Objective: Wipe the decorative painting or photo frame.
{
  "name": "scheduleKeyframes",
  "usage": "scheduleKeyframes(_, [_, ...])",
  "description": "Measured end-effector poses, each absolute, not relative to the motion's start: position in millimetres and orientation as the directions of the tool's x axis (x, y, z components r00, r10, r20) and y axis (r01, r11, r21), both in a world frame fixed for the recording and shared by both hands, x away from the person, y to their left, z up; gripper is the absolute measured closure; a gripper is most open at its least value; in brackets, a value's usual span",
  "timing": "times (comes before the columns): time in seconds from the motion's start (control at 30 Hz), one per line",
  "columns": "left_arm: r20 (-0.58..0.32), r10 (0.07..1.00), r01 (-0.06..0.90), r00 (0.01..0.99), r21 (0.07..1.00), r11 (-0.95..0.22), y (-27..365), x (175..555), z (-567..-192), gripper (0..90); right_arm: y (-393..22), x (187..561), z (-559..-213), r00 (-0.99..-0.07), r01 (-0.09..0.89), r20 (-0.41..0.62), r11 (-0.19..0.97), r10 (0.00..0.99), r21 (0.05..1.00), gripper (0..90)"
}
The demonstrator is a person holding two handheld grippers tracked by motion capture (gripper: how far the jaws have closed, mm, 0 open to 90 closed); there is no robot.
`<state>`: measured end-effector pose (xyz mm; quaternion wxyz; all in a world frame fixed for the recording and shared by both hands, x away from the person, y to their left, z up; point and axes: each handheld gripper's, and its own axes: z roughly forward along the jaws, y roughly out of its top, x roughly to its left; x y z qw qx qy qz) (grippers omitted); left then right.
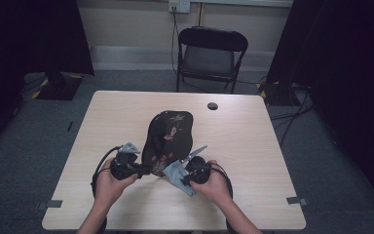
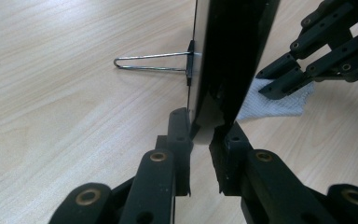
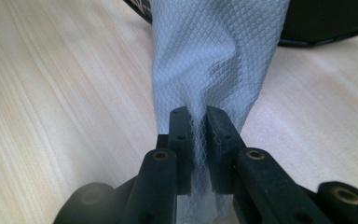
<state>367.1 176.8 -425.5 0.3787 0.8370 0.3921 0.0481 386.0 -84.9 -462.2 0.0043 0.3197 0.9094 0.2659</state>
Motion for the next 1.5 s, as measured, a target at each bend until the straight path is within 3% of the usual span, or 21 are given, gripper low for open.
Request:
scheduleKeyframes(0.33, [-0.218, 0.694, 0.621, 0.687, 0.672, -0.403, 177, 367, -426, 78.6, -90, 382, -443, -0.809, 0.555, 0.162, 0.644, 0.565, 0.527, 82.0])
scheduleKeyframes(0.73, [-0.223, 0.692, 0.624, 0.686, 0.670, -0.403, 178, 368, -425, 78.5, -79, 383, -348, -0.852, 0.439, 0.097, 0.602, 0.514, 0.666, 81.9])
scheduleKeyframes(0.83, [-0.222, 0.691, 0.622, 0.688, 0.671, -0.404, 178, 368, -426, 78.5, -74, 383, -338, -0.858, 0.422, 0.085, 0.601, 0.506, 0.679, 81.9])
scheduleKeyframes(1.5, [-0.222, 0.695, 0.621, 0.683, 0.677, -0.394, 177, 368, -426, 78.5, -73, 383, -412, -0.842, 0.494, 0.123, 0.659, 0.526, 0.567, 81.9])
